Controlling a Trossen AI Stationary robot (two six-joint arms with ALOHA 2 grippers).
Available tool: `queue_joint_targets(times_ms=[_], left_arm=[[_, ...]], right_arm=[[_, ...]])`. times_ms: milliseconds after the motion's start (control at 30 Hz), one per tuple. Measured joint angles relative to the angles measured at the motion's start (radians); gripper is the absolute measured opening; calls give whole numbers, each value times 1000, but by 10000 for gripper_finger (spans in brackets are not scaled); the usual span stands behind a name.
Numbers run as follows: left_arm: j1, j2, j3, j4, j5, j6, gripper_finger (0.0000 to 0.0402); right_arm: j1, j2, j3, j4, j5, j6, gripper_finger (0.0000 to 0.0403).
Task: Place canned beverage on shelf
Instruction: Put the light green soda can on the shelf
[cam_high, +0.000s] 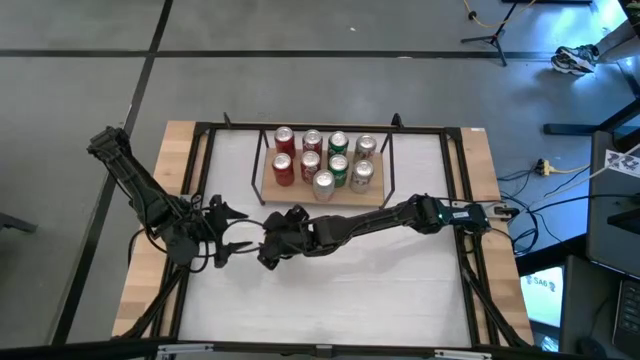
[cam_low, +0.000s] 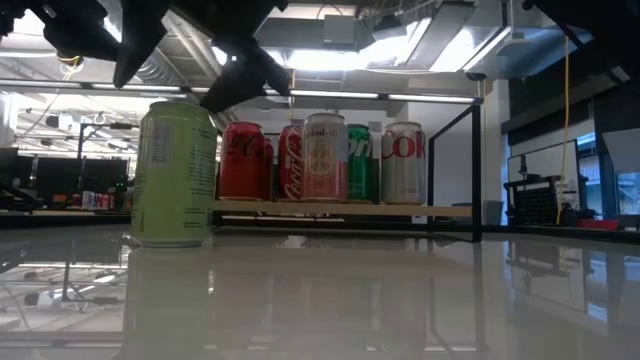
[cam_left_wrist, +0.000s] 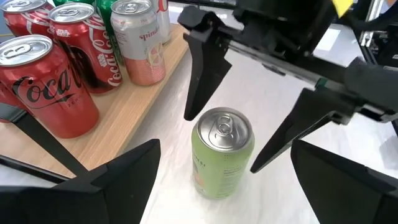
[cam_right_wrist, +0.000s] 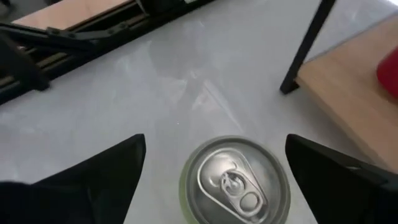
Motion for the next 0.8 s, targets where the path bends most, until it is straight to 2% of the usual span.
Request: queue_joint_targets(times_ms=[300,567,800], left_arm=[[0,0,0,0,0,0,350],[0,0,0,0,0,0,350],[0,0,0,0,0,0,350]], right_arm=[[0,0,27,-7,-9,-236,381],[0,0,27,-7,-242,-505,381],[-2,0,27,0,-268,-563,381]])
